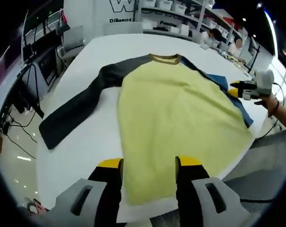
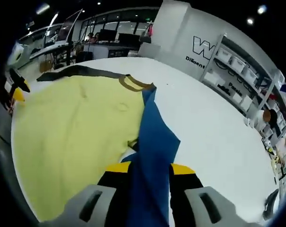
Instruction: Fold the garment on the visible template until the final outline fits inside the template.
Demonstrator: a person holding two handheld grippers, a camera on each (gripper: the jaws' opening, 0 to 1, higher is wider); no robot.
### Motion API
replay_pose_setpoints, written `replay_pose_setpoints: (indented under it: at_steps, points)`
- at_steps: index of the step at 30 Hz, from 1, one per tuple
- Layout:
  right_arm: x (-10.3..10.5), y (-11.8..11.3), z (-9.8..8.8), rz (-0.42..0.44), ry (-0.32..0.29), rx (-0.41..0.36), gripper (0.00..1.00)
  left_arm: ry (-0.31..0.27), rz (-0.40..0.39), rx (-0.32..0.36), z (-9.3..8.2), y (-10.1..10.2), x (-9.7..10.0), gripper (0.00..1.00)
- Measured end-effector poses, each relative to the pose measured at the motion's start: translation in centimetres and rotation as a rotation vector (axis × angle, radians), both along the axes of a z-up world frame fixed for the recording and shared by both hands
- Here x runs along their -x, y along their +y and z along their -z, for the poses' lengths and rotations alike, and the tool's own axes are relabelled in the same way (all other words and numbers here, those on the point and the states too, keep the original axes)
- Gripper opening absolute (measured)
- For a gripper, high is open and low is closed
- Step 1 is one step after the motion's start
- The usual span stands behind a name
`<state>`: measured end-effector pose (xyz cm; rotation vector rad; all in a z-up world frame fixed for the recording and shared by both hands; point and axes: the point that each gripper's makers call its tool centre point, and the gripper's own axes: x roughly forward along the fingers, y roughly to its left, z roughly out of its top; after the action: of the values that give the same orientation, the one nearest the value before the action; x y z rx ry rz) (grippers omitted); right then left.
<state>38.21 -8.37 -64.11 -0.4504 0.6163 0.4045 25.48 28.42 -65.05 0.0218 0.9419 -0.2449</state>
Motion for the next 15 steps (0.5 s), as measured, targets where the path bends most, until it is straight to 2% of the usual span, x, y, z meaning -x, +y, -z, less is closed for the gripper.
replay_pose_setpoints:
  at_steps: [1, 2, 4, 5, 6, 8, 11, 15]
  points:
    - [-0.3, 0.1, 0.6, -0.007, 0.008, 0.01, 0.24, -0.004, -0.009, 0.018, -0.2, -0.2, -0.1, 0.49]
    - [-0.6, 0.0, 1.5, -0.021, 0.023, 0.051, 0.23, -0.054, -0.01, 0.052, -1.2, -1.2, -0.7, 0.49]
    - [-0.8, 0.0, 2.5, -0.035, 0.054, 0.071, 0.21, -0.056, 0.001, 0.11, -1.2, -2.5, -0.9, 0.49]
    - [-0.7, -0.2, 2.6, -0.014, 0.072, 0.058, 0.2, -0.05, 0.009, 0.116, -1.0, -2.8, -0.8, 0.49]
    - [-0.8, -0.2, 2.4, -0.015, 0.061, 0.052, 0.19, -0.047, 0.01, 0.12, -0.7, -3.0, -0.9, 0.49]
    - [-0.8, -0.3, 2.3, -0.023, 0.054, 0.064, 0.14, -0.053, 0.021, 0.117, -0.5, -3.3, -0.9, 0.49]
    - [-0.9, -0.6, 2.3, -0.06, 0.048, 0.121, 0.08, -0.032, 0.029, 0.123, 0.0, -3.8, -0.8, 0.51]
    - [-1.2, -1.2, 2.2, -0.047, 0.054, 0.114, 0.0, -0.01, 0.045, 0.116, 0.8, -4.3, -0.7, 0.52]
